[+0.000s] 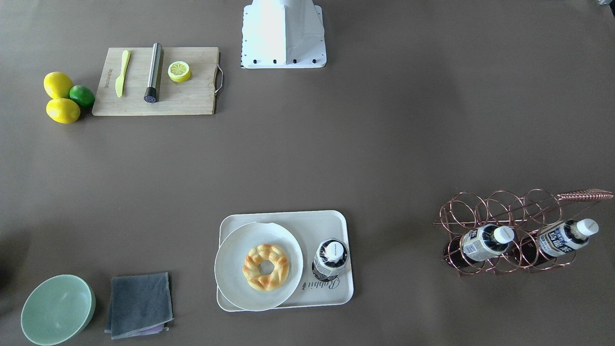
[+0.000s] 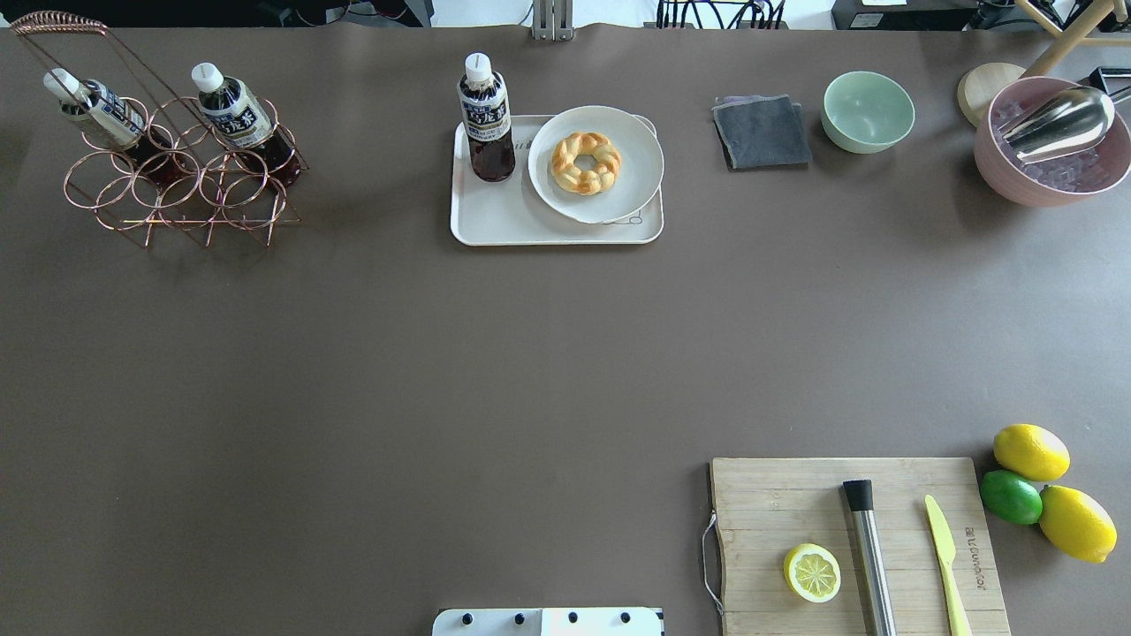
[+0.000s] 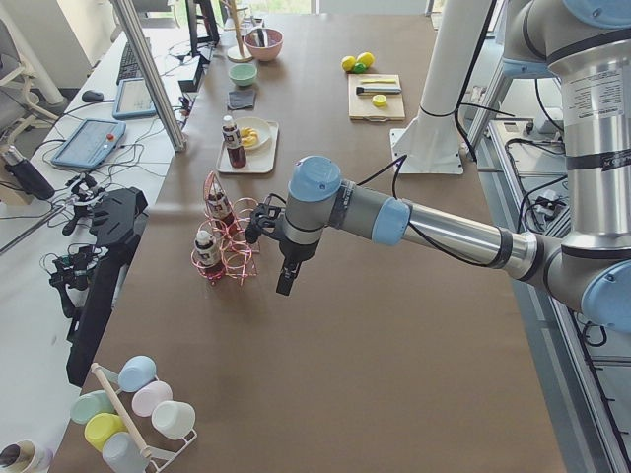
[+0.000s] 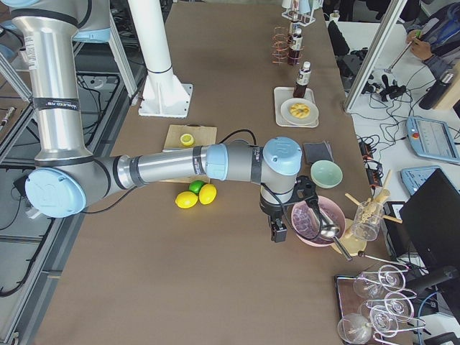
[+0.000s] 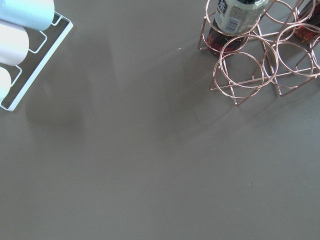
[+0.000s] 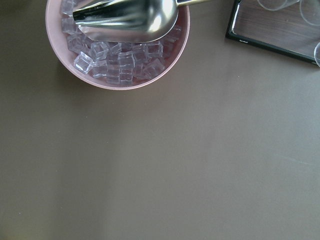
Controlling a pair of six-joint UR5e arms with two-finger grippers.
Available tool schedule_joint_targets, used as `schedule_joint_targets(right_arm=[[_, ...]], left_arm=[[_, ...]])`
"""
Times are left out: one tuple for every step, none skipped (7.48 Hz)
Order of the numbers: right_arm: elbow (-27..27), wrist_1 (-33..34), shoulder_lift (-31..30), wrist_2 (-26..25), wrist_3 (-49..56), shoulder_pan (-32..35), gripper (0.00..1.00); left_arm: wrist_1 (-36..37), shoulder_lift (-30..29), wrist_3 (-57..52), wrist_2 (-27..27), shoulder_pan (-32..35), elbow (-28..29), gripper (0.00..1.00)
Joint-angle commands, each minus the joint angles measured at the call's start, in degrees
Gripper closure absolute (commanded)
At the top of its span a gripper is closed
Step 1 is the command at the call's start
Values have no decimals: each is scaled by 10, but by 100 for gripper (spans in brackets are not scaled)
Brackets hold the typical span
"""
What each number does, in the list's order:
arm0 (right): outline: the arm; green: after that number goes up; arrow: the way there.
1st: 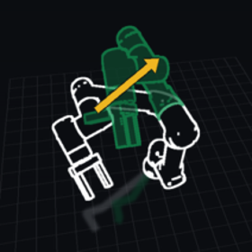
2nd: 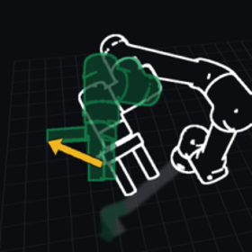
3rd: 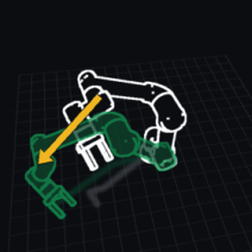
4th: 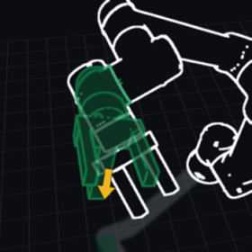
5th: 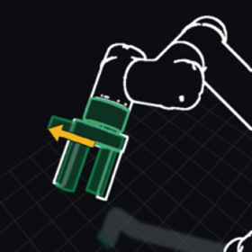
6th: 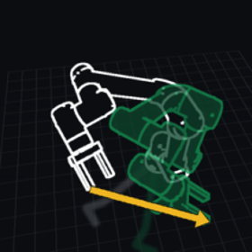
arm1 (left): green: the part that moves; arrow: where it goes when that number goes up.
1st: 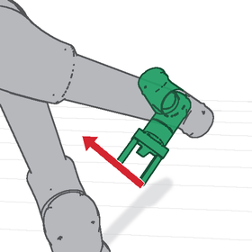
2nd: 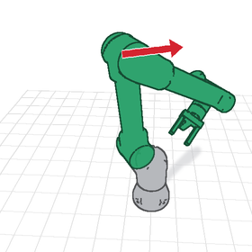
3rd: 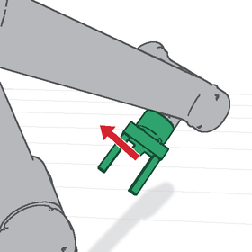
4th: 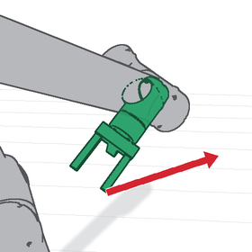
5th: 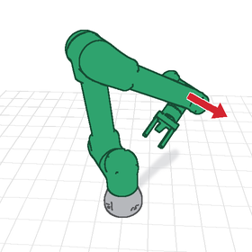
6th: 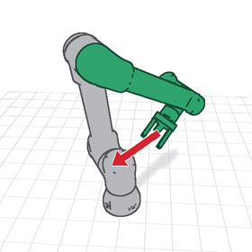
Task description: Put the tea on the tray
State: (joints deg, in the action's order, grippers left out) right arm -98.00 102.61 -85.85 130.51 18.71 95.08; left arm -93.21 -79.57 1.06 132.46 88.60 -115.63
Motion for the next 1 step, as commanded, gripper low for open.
schedule_joint_targets(right_arm=[[-1,-1,2,0,-2,-2,1]], left_arm=[[4,4,-33,-4,21,10,3]])
